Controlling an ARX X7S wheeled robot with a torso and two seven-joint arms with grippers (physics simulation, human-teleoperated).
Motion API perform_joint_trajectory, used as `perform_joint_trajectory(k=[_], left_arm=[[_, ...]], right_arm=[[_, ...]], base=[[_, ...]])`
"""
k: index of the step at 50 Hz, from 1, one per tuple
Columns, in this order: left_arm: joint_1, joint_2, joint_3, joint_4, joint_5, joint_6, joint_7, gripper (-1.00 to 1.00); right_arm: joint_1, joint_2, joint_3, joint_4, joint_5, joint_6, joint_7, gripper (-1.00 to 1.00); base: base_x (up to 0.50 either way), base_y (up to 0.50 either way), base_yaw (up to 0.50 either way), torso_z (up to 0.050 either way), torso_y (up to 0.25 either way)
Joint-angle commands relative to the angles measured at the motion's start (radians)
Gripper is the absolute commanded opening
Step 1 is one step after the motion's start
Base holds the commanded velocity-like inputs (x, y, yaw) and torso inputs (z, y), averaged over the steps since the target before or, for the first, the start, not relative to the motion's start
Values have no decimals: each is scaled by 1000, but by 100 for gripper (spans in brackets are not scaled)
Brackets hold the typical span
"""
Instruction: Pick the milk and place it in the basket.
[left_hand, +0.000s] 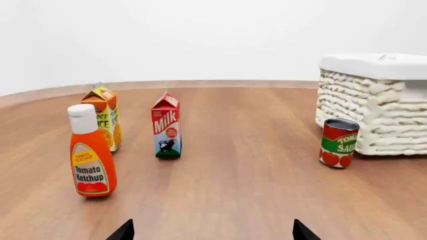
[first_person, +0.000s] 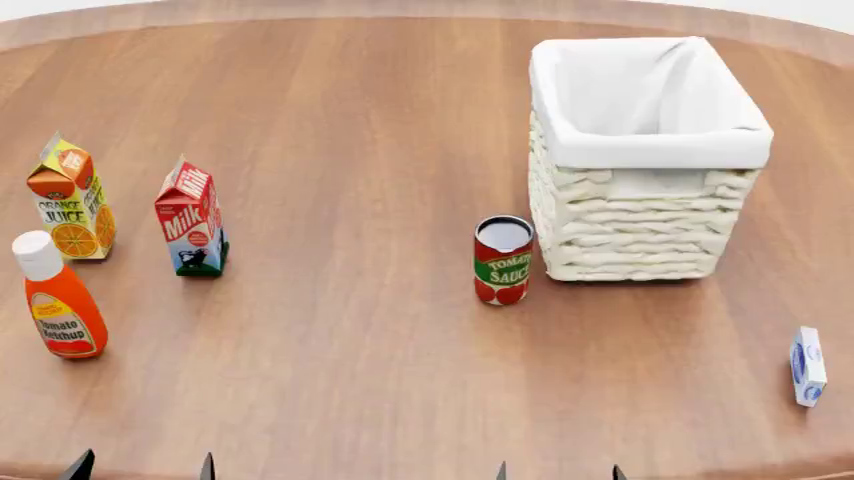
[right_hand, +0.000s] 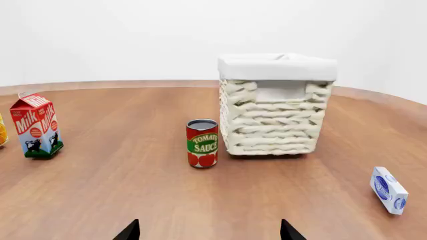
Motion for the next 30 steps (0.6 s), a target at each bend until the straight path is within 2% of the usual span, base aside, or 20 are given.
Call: perform_joint_trajectory(k=[1, 13, 19, 23, 30], left_arm=[[-2, -15, 18, -4, -16, 3, -19, 100], [-8, -48, 54, -11, -48, 10, -66, 100], [-15, -60, 63, 32, -82, -75, -67, 100], [-34, -73, 57, 92, -108, -129, -70, 100], [-133, -113, 20, 262, -164, -257, -79, 100]], right_arm=[[-4, 14, -16, -6, 13, 6, 29, 100], [1, 48, -51, -11, 59, 28, 72, 100], [26, 68, -58, -65, 74, 88, 82, 100], [52, 90, -51, -152, 83, 149, 89, 100], [198, 167, -3, -360, 160, 350, 56, 100]], base=[[0, 0, 0, 0, 0], [0, 0, 0, 0, 0], [0, 0, 0, 0, 0], [0, 0, 0, 0, 0], [0, 0, 0, 0, 0]])
